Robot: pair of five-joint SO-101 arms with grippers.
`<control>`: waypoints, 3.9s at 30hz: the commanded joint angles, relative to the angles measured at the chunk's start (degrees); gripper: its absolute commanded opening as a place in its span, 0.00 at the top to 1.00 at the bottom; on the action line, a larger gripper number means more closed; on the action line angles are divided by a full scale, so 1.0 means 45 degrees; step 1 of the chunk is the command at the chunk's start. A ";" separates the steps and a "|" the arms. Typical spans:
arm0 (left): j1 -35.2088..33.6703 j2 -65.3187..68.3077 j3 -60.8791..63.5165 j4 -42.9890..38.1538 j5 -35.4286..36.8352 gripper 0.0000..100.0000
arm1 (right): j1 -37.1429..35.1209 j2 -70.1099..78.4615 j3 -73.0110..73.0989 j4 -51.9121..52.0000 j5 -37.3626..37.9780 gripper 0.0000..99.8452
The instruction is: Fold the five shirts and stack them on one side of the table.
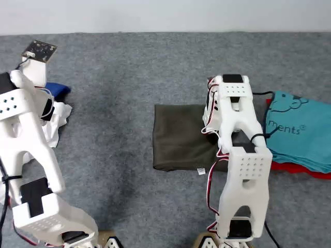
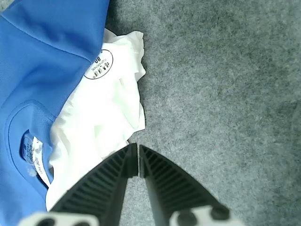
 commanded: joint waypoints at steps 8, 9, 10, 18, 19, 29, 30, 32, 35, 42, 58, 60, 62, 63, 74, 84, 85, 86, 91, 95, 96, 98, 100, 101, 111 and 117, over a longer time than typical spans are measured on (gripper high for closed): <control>0.0039 -0.0723 -0.0107 0.0156 -0.0117 0.99 | 0.1260 0.0127 -0.4122 0.1573 0.5333 0.99; 0.0039 -0.0723 -0.0107 0.0156 -0.0117 0.99 | 0.1358 0.0127 -0.4513 0.1475 0.6349 0.99; 0.0039 -0.0723 -0.0107 0.0156 -0.0117 0.99 | 0.1416 0.0127 -0.4845 0.1319 0.7404 0.99; 0.0039 -0.0742 -0.0068 0.0215 -0.0098 0.99 | 0.0479 0.0147 -0.5353 -0.1006 1.2952 0.99; 0.0039 -0.0742 -0.0068 0.0215 -0.0098 0.99 | 0.0322 0.0147 -0.5353 -0.1241 1.3245 0.99; 0.0020 -0.0742 -0.0049 0.0215 -0.0078 0.99 | -0.0322 0.0928 -0.5568 -0.3897 1.3988 0.94; 0.0000 -0.0742 -0.0049 0.0234 -0.0078 0.99 | -0.0283 0.0869 -0.5568 -0.3800 1.3910 0.89; -0.0020 -0.0742 -0.0049 0.0234 -0.0098 0.99 | -0.0166 0.0615 -0.5568 -0.3565 1.3109 0.80; -0.0020 -0.0742 -0.0049 0.0234 -0.0098 0.99 | -0.0107 -0.0107 -0.5568 -0.3468 1.1311 0.76; 0.0039 -0.0742 -0.0049 0.0234 -0.0098 0.99 | -0.0127 -0.2081 -0.5568 -0.2803 0.8479 0.76; 0.0000 -0.0742 -0.0049 0.0234 -0.0098 0.99 | -0.0850 -0.4640 -0.5333 0.1827 0.1016 0.76; -0.0039 -0.0742 -0.0049 0.0234 -0.0098 0.99 | -0.0869 -0.5167 -0.4923 0.1827 0.0215 0.76; -0.0039 -0.0742 -0.0049 0.0234 -0.0098 0.99 | -0.0947 -0.5910 -0.4063 0.1827 -0.0703 0.76; -0.0059 -0.0742 -0.0049 0.0234 -0.0098 0.99 | -0.1026 -0.6320 -0.3575 0.1827 -0.1270 0.76; -0.0039 -0.0742 -0.0049 0.0234 -0.0098 0.99 | -0.2139 -0.5773 -0.0293 0.0889 -0.8225 0.52; -0.0059 -0.0762 -0.0049 0.0254 -0.0098 0.99 | -0.2159 -0.1866 -0.0293 -0.2569 -0.9924 0.45; -0.0059 -0.0762 -0.0049 0.0254 -0.0098 0.99 | -0.2159 -0.1534 -0.0293 -0.2842 -1.0042 0.45; -0.0059 -0.0762 -0.0049 0.0254 -0.0098 0.99 | -0.2159 -0.1221 -0.0293 -0.3116 -1.0100 0.45; -0.0059 -0.0762 -0.0049 0.0254 -0.0098 0.99 | -0.2139 0.0107 -0.0313 -0.3585 -1.0100 0.45; -0.0059 -0.0762 -0.0049 0.0254 -0.0098 0.99 | -0.2061 0.0713 -0.0313 -0.3350 -1.0452 0.49; -0.0059 -0.0762 -0.0049 0.0254 -0.0098 0.99 | -0.2002 0.0830 -0.0313 -0.3272 -1.0510 0.52; -0.0059 -0.0762 -0.0049 0.0254 -0.0098 0.99 | -0.1846 0.1026 -0.0313 -0.3214 -1.0471 0.62; -0.0059 -0.0762 -0.0049 0.0254 -0.0098 0.99 | -0.1729 0.1123 -0.0313 -0.3194 -1.0471 0.74; -0.0059 -0.0762 -0.0049 0.0254 -0.0098 0.99 | -0.1651 0.1123 -0.0313 -0.3194 -1.0471 0.80; -0.0059 -0.0762 -0.0049 0.0254 -0.0098 0.99 | -0.1358 0.0869 -0.0703 -0.2178 -0.9143 0.99; -0.0059 -0.0762 -0.0049 0.0254 -0.0098 0.99 | -0.1045 -0.1006 -0.1993 -0.0029 -0.7287 0.99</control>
